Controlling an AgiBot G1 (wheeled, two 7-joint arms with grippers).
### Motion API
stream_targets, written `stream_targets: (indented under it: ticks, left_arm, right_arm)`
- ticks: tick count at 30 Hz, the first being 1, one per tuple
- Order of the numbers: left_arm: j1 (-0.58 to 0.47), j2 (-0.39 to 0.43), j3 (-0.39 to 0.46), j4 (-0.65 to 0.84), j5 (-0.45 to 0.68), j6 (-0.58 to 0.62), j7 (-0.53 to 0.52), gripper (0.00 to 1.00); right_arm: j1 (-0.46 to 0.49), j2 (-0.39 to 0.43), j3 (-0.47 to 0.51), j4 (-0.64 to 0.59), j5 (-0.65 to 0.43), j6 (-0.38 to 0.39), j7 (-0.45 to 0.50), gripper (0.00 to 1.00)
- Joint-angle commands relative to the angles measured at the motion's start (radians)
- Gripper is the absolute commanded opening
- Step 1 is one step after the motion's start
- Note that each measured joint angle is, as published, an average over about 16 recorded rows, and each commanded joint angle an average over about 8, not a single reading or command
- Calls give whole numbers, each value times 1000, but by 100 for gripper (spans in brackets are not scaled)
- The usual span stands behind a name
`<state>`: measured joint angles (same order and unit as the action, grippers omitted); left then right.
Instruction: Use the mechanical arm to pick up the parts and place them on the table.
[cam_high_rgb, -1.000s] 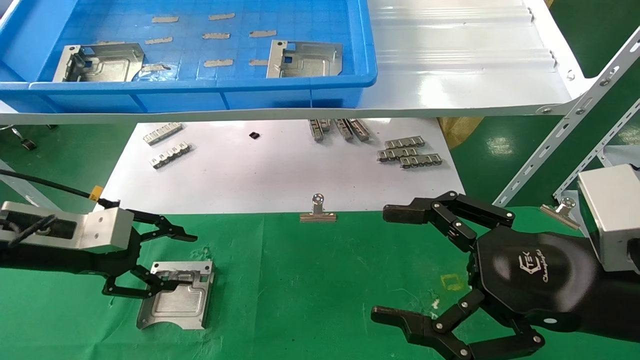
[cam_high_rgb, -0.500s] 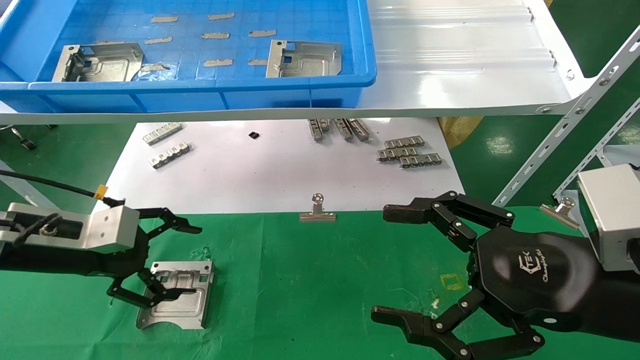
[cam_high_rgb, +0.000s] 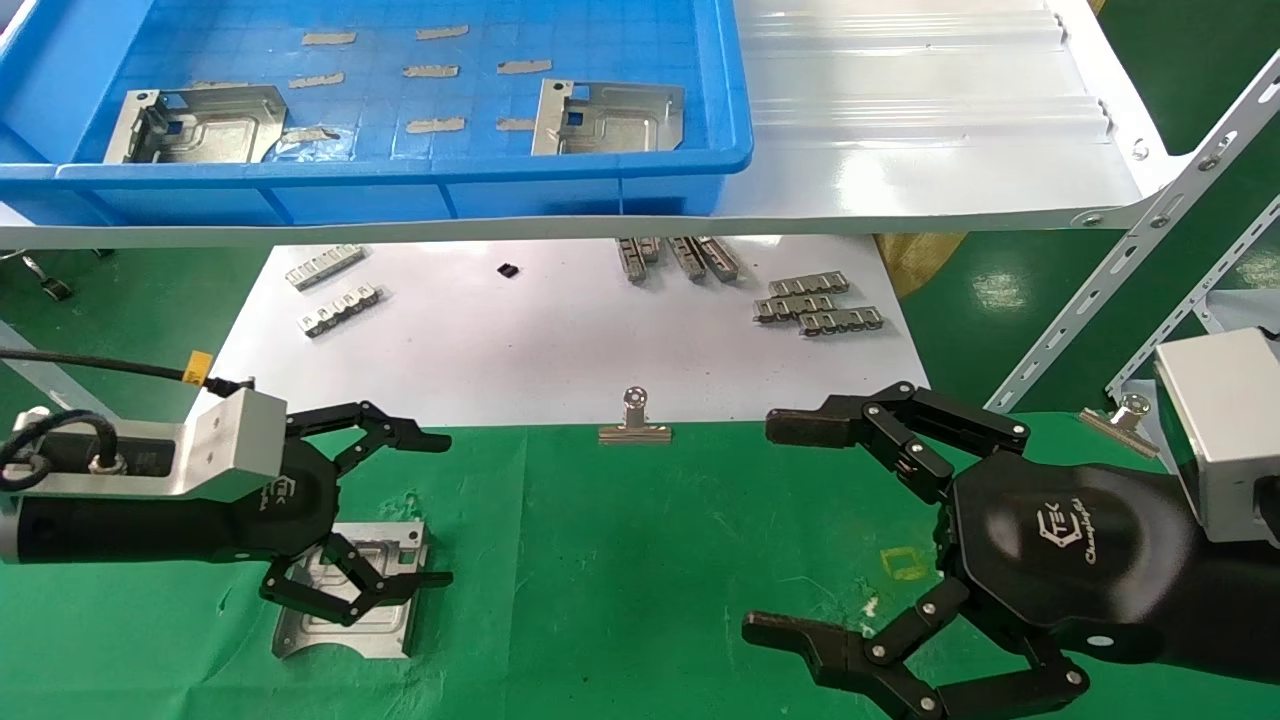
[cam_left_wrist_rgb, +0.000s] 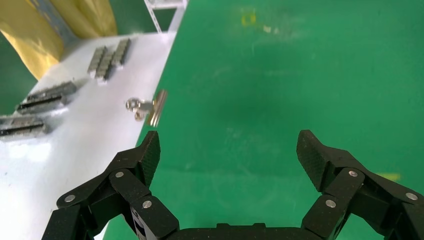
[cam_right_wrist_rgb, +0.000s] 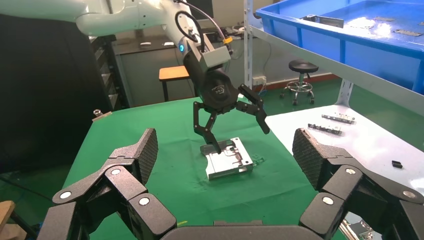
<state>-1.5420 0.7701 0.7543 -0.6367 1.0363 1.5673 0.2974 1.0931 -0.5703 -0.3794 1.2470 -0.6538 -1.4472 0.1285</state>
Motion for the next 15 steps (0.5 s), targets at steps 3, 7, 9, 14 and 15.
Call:
stream_targets:
  ticks: [3,7,9,14,15]
  left_arm:
    - [48,-16,-49,-66,-31,-7,-50,100]
    - [95,-32,-97,-132,-62,-15,-99,100]
    - [120,-41,-122,-166,-78,-18,-124,100]
    - [179,-61,-182,-248,-117,-27,-186,100]
    - [191,-65,-194,-265,-125,-29,-199,100]
  right_arm:
    - [0,0,0,0,0,0,0,100]
    - [0,0,0,0,0,0,0,100]
    - [0,0,0,0,0,0,0,100]
    - [0,0,0,0,0,0,0,100]
    - [0,0,0,0,0,0,0,100]
